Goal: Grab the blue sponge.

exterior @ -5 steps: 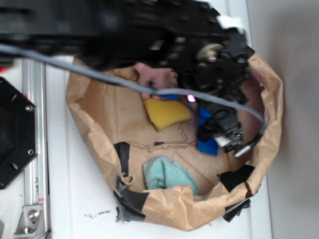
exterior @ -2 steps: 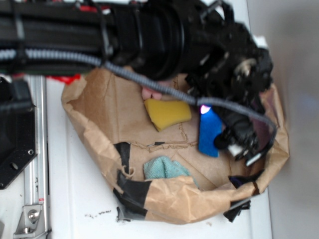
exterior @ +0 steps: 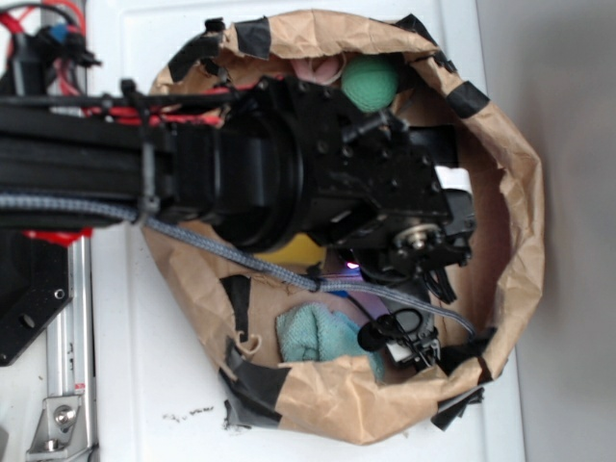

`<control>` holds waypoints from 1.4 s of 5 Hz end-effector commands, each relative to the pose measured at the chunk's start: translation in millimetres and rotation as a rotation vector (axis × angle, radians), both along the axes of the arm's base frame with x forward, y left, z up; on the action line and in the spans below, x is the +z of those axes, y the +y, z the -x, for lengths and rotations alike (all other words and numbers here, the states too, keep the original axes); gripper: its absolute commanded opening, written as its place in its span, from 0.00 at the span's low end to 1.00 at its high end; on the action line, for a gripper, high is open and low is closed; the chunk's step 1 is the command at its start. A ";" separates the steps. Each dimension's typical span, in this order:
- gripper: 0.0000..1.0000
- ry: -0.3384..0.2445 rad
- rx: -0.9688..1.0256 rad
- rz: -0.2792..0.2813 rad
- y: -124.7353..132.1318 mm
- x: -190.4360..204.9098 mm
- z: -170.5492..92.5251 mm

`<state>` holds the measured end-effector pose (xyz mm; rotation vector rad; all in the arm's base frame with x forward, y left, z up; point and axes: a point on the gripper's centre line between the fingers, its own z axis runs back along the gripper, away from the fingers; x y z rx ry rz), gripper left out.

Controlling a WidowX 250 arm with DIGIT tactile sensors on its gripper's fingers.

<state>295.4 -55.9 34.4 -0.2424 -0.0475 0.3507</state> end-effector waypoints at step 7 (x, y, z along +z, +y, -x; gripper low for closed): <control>0.00 0.016 -0.395 -0.487 47.1 98.3 27.6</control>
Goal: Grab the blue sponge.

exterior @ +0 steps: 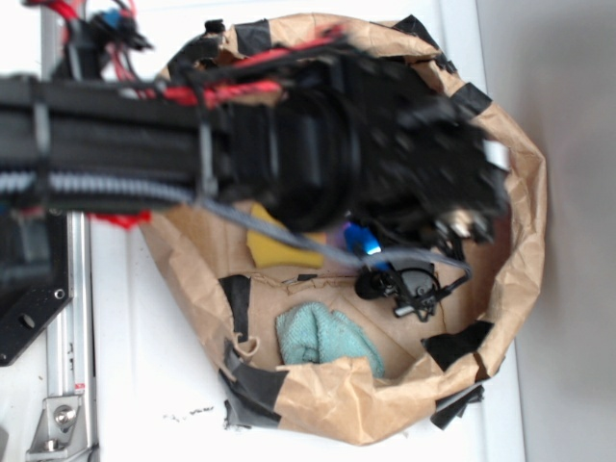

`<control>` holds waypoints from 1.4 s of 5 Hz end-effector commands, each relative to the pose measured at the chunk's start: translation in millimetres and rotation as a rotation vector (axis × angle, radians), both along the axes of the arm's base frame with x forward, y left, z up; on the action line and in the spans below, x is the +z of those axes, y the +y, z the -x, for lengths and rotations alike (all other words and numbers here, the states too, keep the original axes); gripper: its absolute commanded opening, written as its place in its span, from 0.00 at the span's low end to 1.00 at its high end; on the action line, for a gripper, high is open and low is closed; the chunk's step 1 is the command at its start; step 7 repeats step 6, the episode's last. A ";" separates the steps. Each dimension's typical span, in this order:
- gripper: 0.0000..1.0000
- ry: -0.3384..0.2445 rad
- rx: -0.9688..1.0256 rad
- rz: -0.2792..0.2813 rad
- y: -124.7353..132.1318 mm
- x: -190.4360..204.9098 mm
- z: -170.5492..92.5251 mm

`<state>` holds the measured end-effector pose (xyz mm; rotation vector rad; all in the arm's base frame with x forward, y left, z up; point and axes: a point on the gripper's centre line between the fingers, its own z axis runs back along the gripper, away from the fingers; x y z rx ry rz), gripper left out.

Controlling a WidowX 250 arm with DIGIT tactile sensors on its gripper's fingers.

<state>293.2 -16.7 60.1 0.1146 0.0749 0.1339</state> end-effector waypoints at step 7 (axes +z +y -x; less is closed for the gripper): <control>0.00 -0.109 -0.124 -0.033 21.9 115.3 36.4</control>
